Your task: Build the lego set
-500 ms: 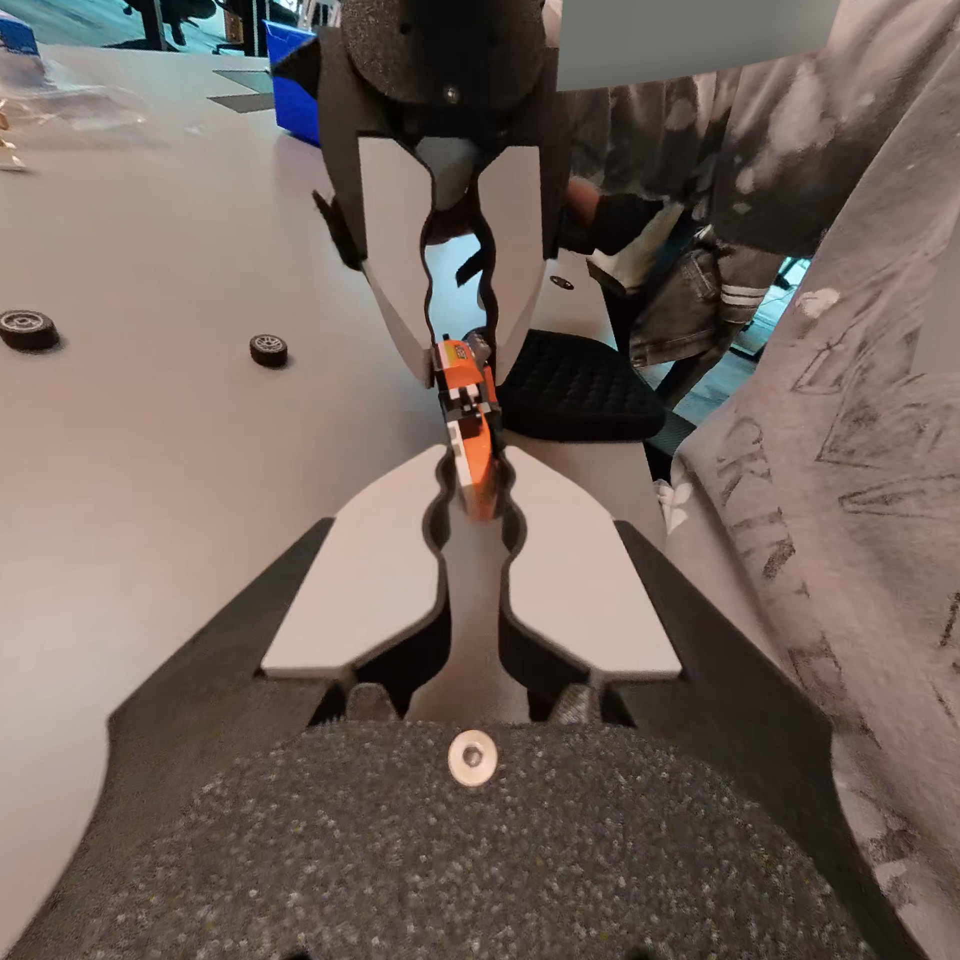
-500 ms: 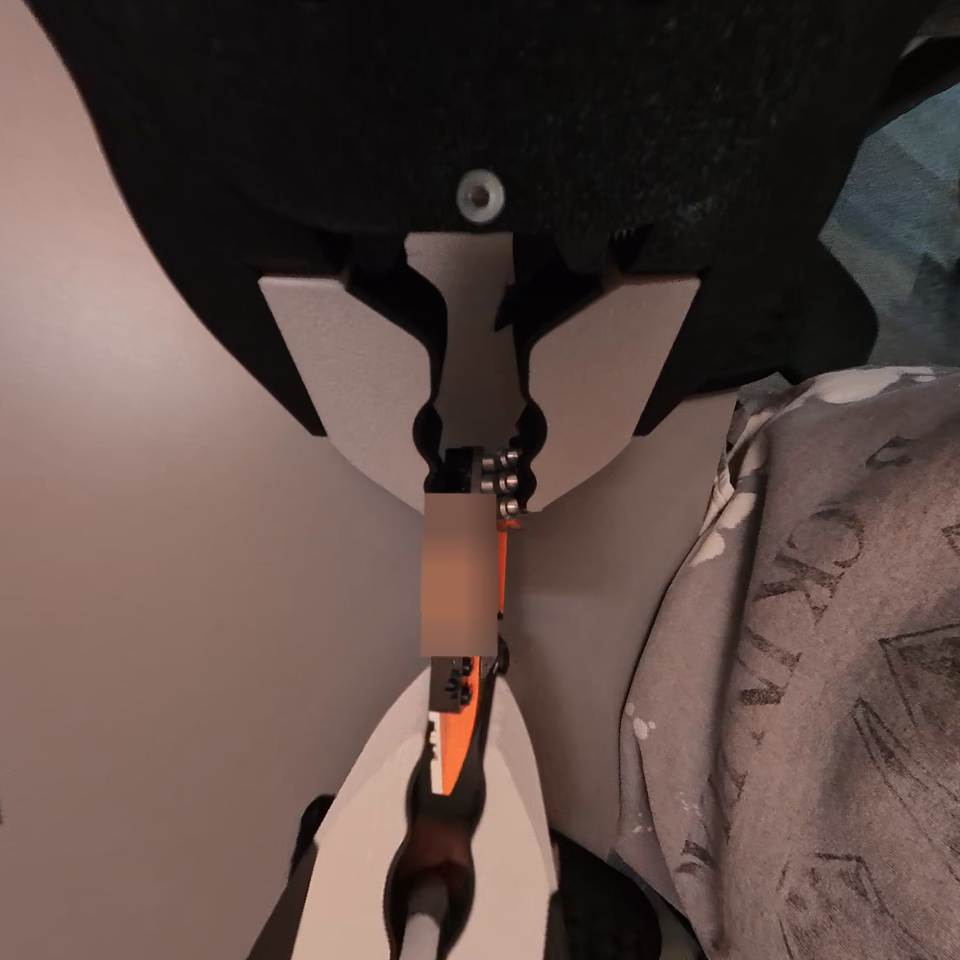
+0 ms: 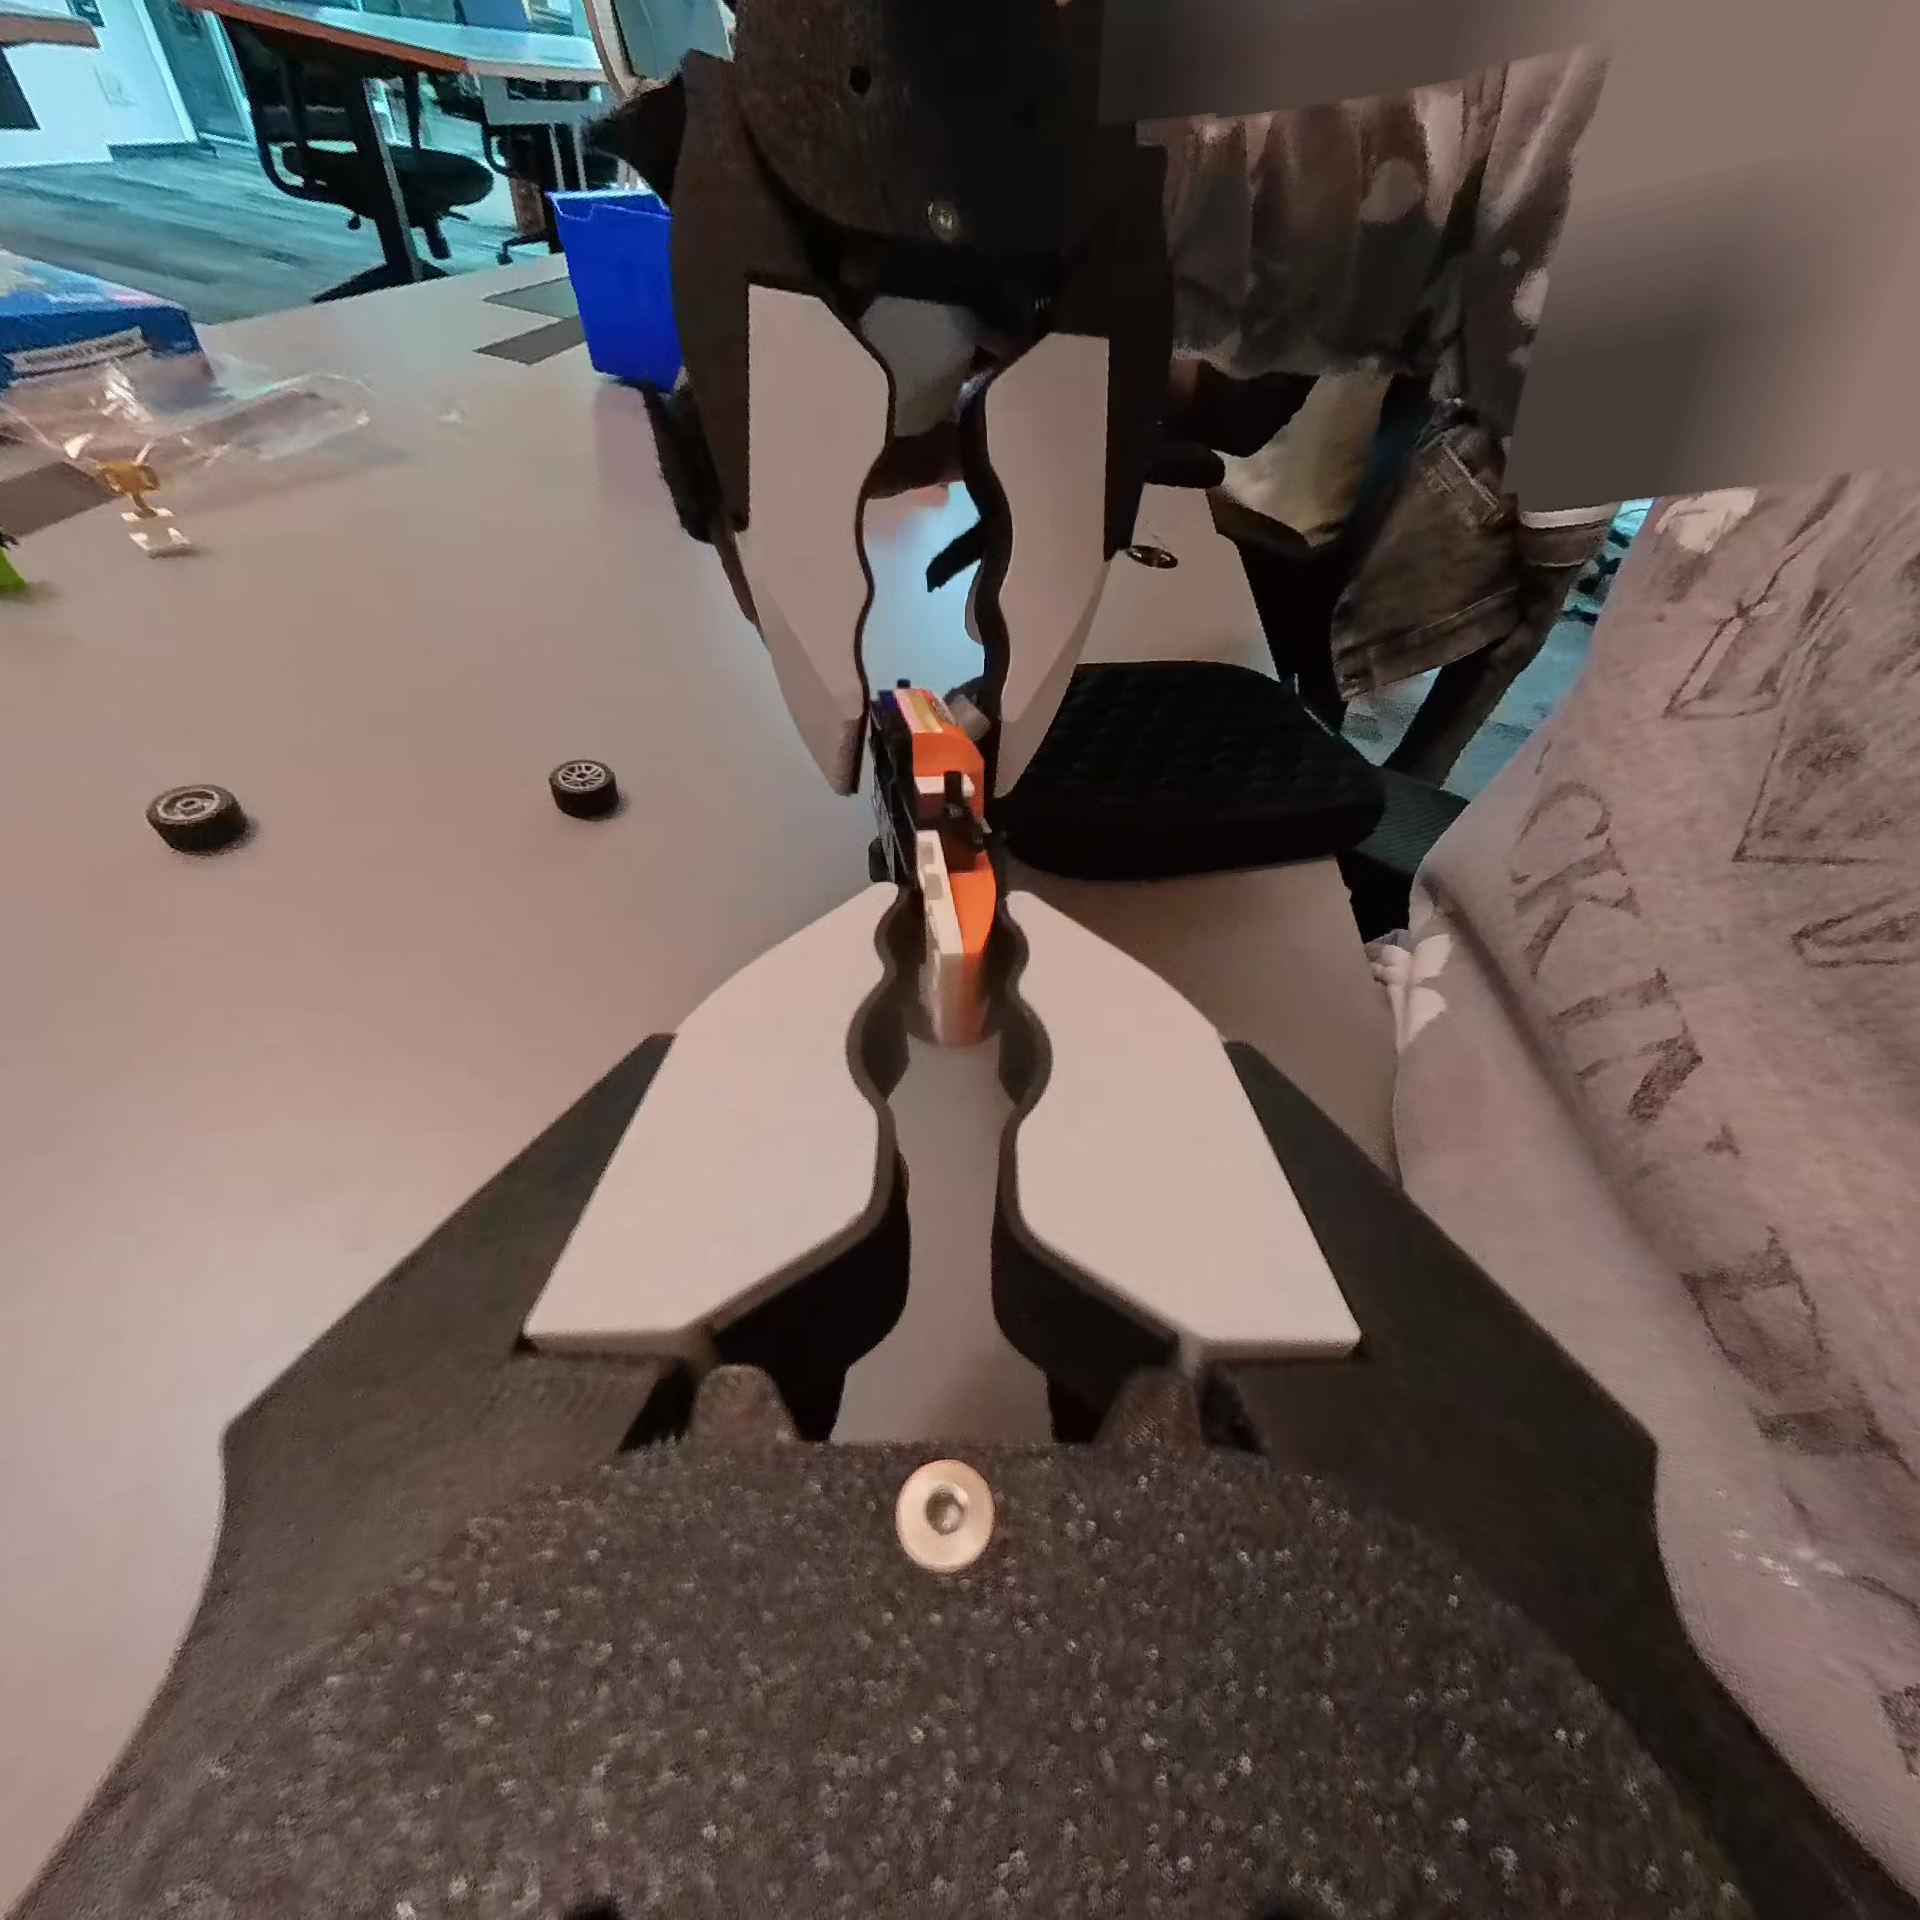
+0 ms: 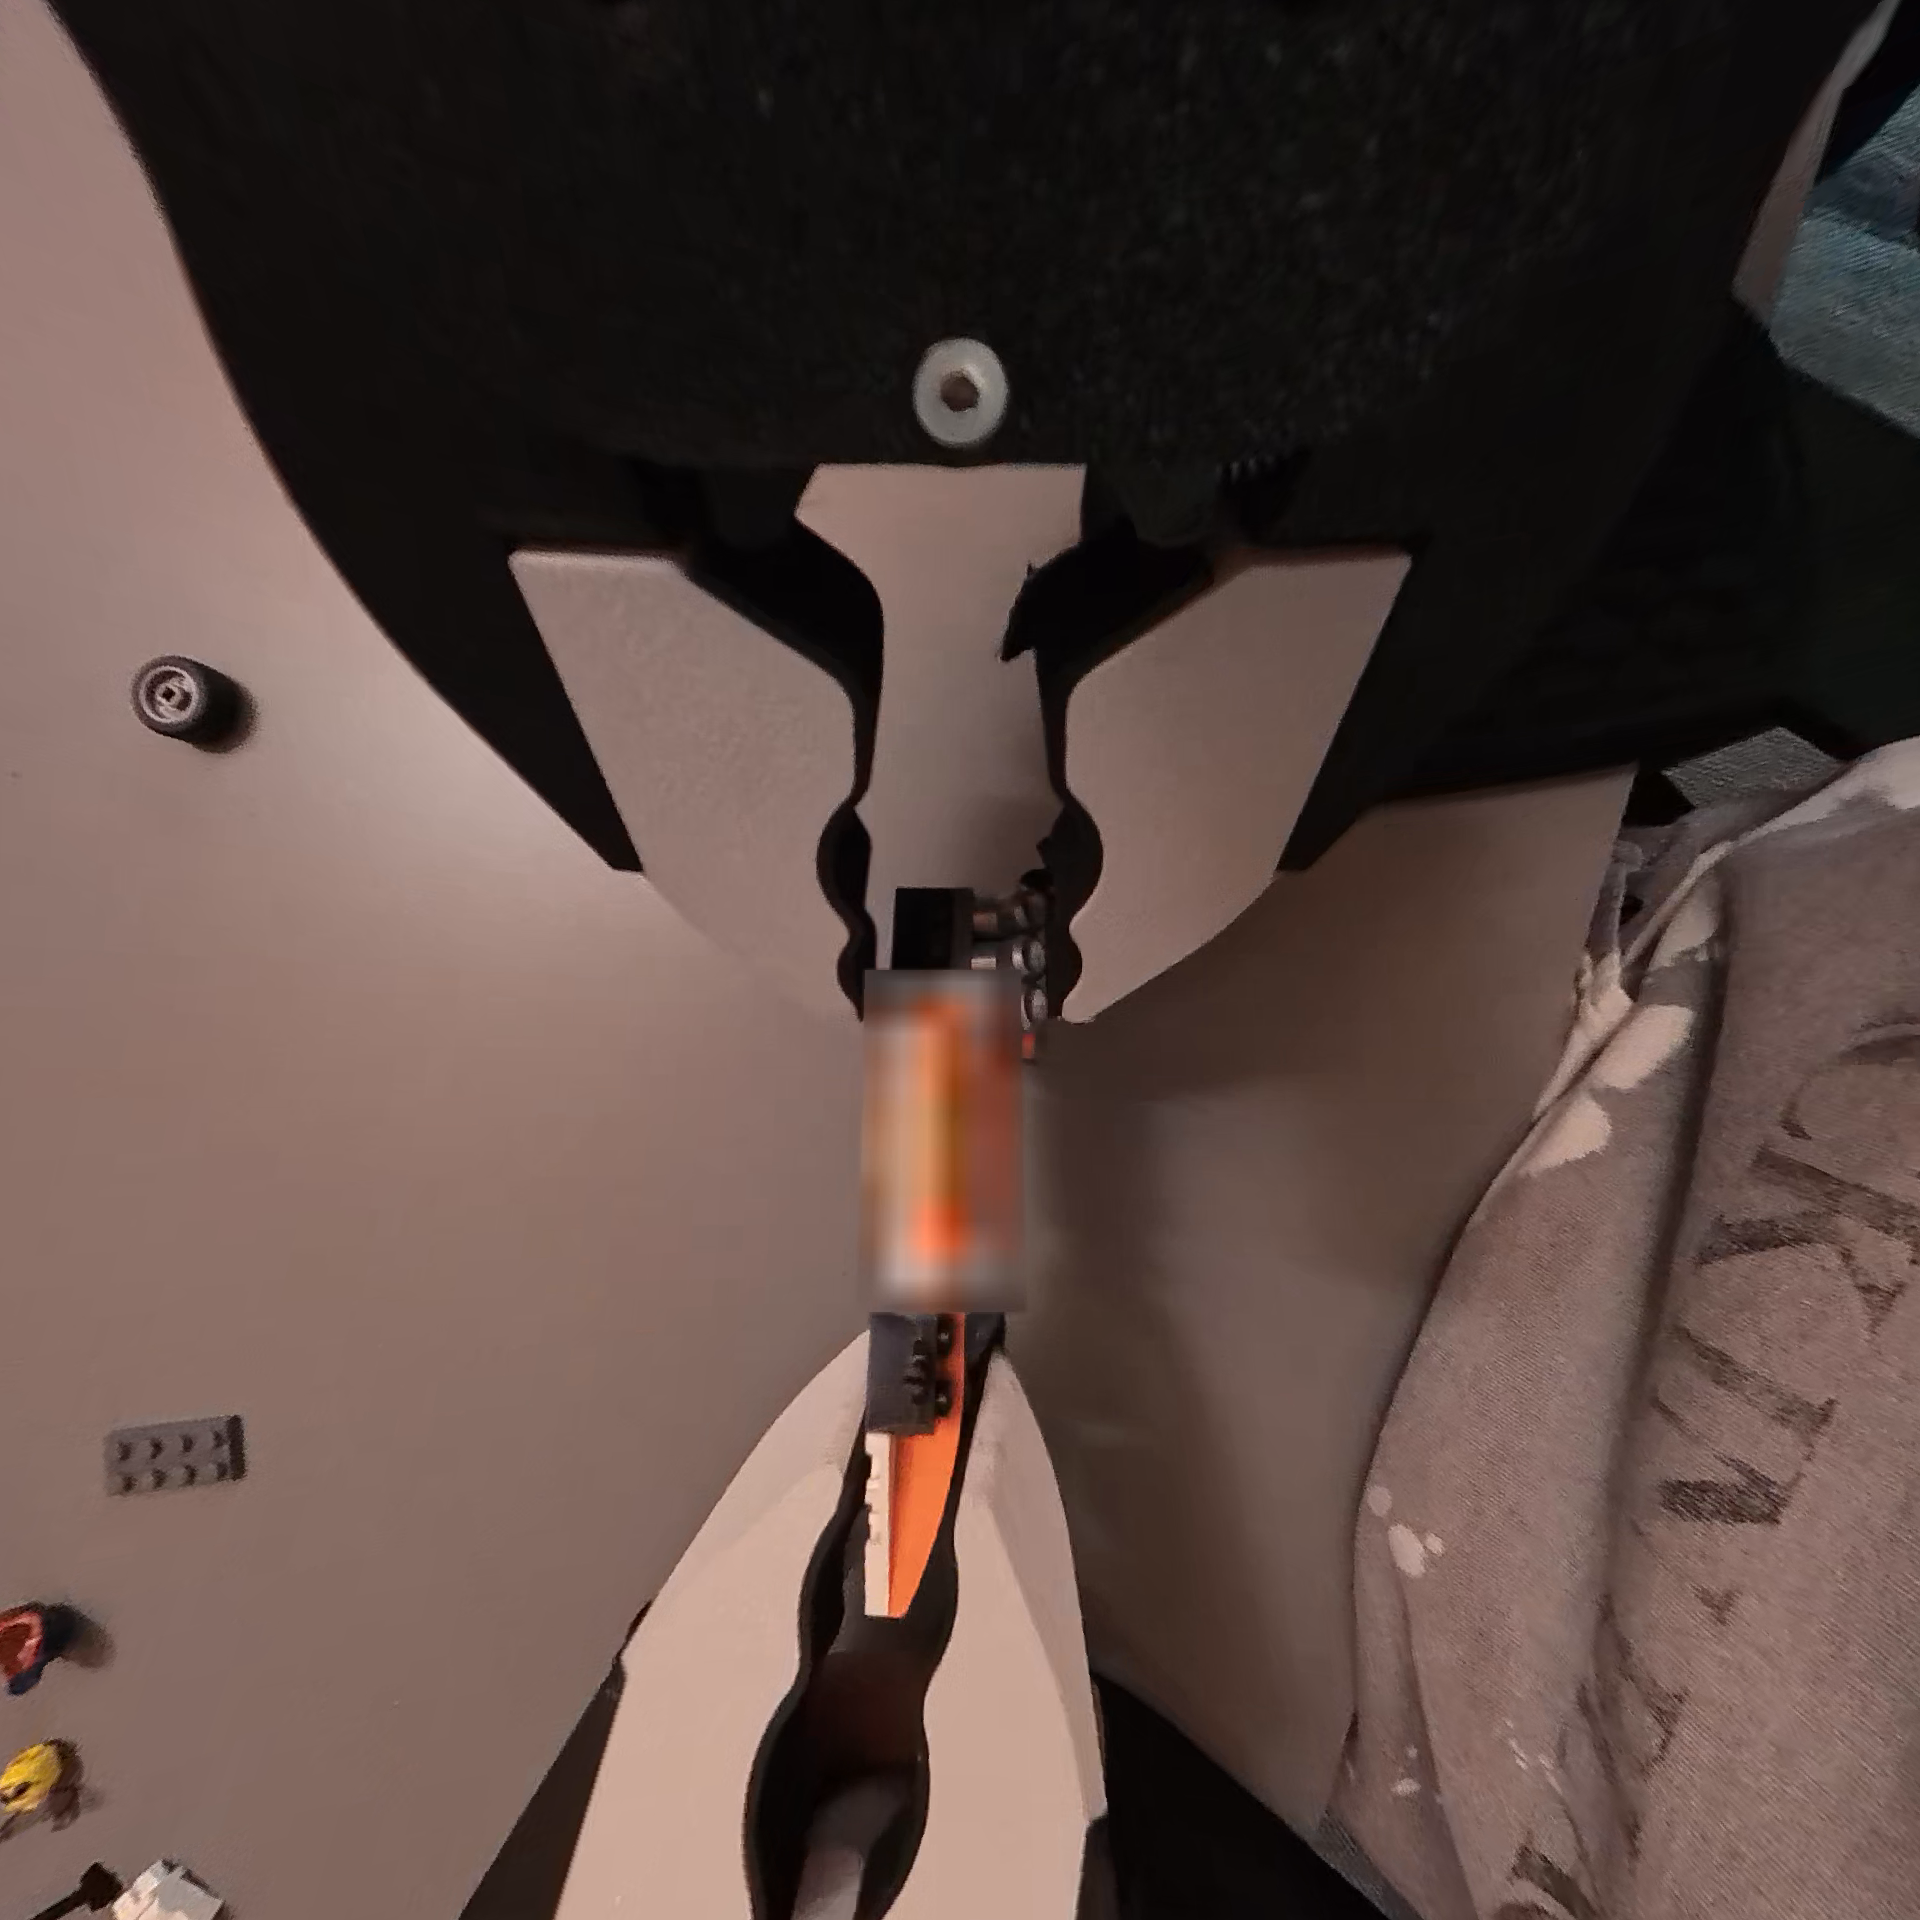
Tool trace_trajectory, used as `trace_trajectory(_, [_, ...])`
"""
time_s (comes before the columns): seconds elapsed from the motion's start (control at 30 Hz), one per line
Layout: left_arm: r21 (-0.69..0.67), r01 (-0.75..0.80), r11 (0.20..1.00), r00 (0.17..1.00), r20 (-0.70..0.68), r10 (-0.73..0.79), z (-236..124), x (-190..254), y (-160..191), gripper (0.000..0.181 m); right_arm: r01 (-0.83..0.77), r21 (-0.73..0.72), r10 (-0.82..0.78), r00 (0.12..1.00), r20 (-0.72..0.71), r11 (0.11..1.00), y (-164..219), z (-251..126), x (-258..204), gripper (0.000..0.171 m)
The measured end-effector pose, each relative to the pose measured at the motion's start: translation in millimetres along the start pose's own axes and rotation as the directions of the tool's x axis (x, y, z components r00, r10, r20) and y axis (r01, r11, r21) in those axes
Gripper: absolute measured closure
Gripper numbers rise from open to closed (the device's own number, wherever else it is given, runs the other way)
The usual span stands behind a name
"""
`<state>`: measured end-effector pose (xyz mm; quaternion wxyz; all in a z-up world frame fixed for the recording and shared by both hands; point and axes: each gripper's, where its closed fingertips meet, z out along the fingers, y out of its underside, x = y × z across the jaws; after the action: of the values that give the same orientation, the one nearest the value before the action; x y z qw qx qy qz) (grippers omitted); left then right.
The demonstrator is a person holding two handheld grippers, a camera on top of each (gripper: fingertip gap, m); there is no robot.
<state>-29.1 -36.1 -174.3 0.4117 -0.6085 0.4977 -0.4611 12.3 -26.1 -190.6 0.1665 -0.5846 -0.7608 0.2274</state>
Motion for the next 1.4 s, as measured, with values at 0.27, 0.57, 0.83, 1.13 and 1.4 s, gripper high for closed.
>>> trace_trajectory(0.27, [0.007,-0.045,0.999,0.999,0.018,0.044,-5,2,-3,0.168,0.034,-0.018,-0.035,0.994,-0.099,0.999,-4,2,1,0.145])
trace_trajectory(0.57, [0.076,0.172,0.982,0.984,0.039,-0.175,-6,-22,-6,0.168,-0.017,0.087,0.039,0.965,-0.258,0.996,-3,-20,33,0.132])
trace_trajectory(0.83, [0.174,0.785,0.595,0.620,-0.207,-0.757,-5,-58,-8,0.168,0.098,0.031,-0.064,0.825,-0.561,0.995,-3,-7,46,0.117])
trace_trajectory(1.13, [0.177,0.752,0.635,0.656,-0.111,-0.747,-1,-62,1,0.167,0.087,-0.145,-0.140,0.899,-0.415,0.986,7,20,68,0.115])
trace_trajectory(1.4, [0.124,0.413,0.902,0.844,0.319,-0.430,-27,-94,17,0.134,0.091,-0.288,-0.164,0.956,-0.241,0.953,27,23,101,0.115])
